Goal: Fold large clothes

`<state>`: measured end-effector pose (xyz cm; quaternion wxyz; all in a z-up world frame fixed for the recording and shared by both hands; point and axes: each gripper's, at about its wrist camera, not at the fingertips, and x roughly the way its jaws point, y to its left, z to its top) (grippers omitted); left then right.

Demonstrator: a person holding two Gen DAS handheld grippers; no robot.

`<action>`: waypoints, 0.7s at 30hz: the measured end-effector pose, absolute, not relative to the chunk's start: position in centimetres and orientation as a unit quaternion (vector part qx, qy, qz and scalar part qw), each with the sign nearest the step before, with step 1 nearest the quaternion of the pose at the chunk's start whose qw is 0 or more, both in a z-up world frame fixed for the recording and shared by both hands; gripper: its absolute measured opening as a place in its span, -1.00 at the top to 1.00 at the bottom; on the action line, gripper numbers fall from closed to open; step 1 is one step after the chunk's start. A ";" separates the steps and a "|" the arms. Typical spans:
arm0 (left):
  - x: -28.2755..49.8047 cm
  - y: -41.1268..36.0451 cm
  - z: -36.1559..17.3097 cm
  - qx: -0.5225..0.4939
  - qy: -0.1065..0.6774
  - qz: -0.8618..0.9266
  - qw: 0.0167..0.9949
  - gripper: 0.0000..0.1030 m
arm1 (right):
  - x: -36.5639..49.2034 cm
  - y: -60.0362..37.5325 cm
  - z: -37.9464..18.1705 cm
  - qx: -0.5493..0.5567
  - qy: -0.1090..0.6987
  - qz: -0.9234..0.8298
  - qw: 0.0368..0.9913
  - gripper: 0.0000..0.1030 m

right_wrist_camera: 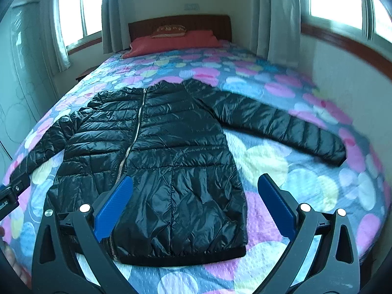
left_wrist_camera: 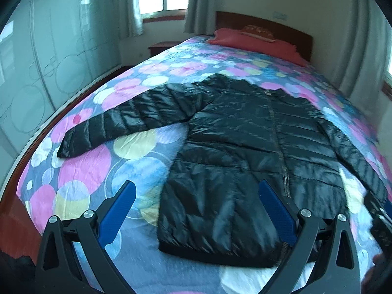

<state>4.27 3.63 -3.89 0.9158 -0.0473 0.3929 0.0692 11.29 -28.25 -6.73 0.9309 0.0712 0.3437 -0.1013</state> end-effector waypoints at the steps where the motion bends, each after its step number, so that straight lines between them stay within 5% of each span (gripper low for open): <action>1: 4.8 4.2 -4.4 -0.050 0.395 0.081 0.914 -0.93 | 11.7 -29.0 -7.1 0.082 0.349 -0.102 0.928 -0.96; 7: 8.3 8.6 -7.9 -0.065 0.413 0.163 0.893 -0.93 | 13.8 -33.4 -9.5 0.134 0.360 -0.098 0.918 -0.95; 9: 9.3 10.3 -9.0 -0.068 0.421 0.193 0.884 -0.93 | 14.3 -35.7 -10.4 0.159 0.359 -0.107 0.913 -0.80; 11: 10.2 11.8 -10.0 -0.071 0.426 0.217 0.876 -0.93 | 14.8 -38.4 -11.2 0.188 0.358 -0.121 0.907 -0.29; 21: 12.0 17.7 -15.5 -0.119 0.451 0.307 0.830 -0.93 | 12.0 -57.7 -17.6 0.457 0.253 -0.196 0.830 -0.26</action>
